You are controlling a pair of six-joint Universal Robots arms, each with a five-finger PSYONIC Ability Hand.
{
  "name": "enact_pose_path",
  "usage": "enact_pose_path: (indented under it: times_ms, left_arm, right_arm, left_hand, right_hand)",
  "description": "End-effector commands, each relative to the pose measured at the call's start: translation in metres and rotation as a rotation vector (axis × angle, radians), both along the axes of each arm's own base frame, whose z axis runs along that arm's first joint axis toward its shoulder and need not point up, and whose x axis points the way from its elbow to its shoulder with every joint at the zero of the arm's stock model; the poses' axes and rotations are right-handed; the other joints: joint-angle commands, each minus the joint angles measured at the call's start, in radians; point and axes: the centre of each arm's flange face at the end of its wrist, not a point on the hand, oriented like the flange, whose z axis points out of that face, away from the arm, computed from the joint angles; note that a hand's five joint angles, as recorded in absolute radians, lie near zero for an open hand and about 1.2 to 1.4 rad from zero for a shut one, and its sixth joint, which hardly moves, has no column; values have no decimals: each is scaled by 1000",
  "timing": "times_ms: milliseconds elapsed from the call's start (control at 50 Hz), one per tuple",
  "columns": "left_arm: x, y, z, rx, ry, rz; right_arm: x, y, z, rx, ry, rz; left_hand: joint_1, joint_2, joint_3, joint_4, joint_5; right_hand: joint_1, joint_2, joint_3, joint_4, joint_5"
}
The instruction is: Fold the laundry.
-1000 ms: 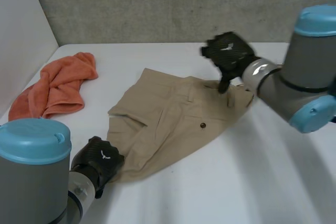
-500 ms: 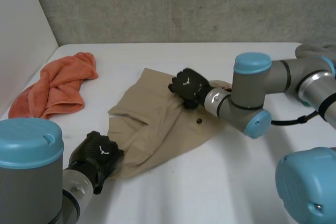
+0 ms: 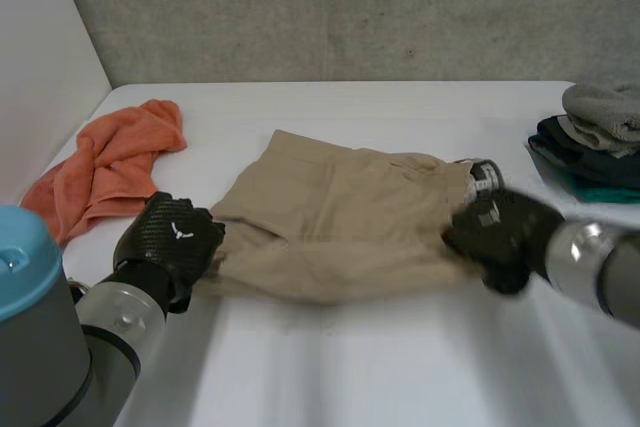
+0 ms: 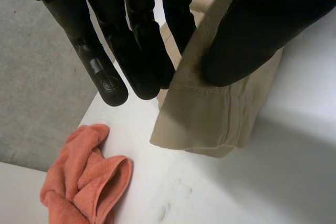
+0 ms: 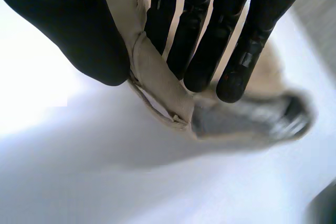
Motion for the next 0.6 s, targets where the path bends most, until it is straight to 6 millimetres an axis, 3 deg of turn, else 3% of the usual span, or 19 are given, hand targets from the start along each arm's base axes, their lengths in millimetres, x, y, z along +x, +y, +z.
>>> enact_pose_path:
  times_ms: [20, 100, 260, 340, 440, 520, 600]
  left_arm:
    - [0, 16, -6, 25, -21, -31]
    - [7, 36, 2, 63, -54, -60]
    - [11, 79, 7, 197, -142, -168]
    - [6, 78, 8, 185, -129, -183]
    - [-16, 47, 5, 92, -74, -171]
    - [-41, -1, 8, -28, 9, -131]
    - [-73, -57, 5, -151, 57, -119]
  right_arm:
    - [-30, 36, -19, 131, 61, -79]
    - [-42, 47, -22, 141, 85, -104]
    - [-50, 47, -21, 140, 103, -124]
    - [-53, 33, -16, 87, 82, -159]
    - [-50, 13, -14, -2, 21, -183]
    - [-44, -22, -28, -29, -54, -243]
    - [-40, -46, -34, -58, -96, -289]
  left_hand:
    - [238, 196, 200, 192, 219]
    - [238, 196, 200, 192, 219]
    - [238, 196, 200, 192, 219]
    - [238, 196, 200, 192, 219]
    - [238, 196, 200, 192, 219]
    - [238, 196, 200, 192, 219]
    - [238, 196, 200, 192, 219]
  right_hand:
    - [412, 219, 211, 207, 239]
    - [412, 219, 211, 207, 239]
    - [412, 219, 211, 207, 239]
    - [412, 219, 211, 207, 239]
    - [412, 219, 211, 207, 239]
    - [412, 219, 211, 207, 239]
    - [412, 219, 211, 207, 239]
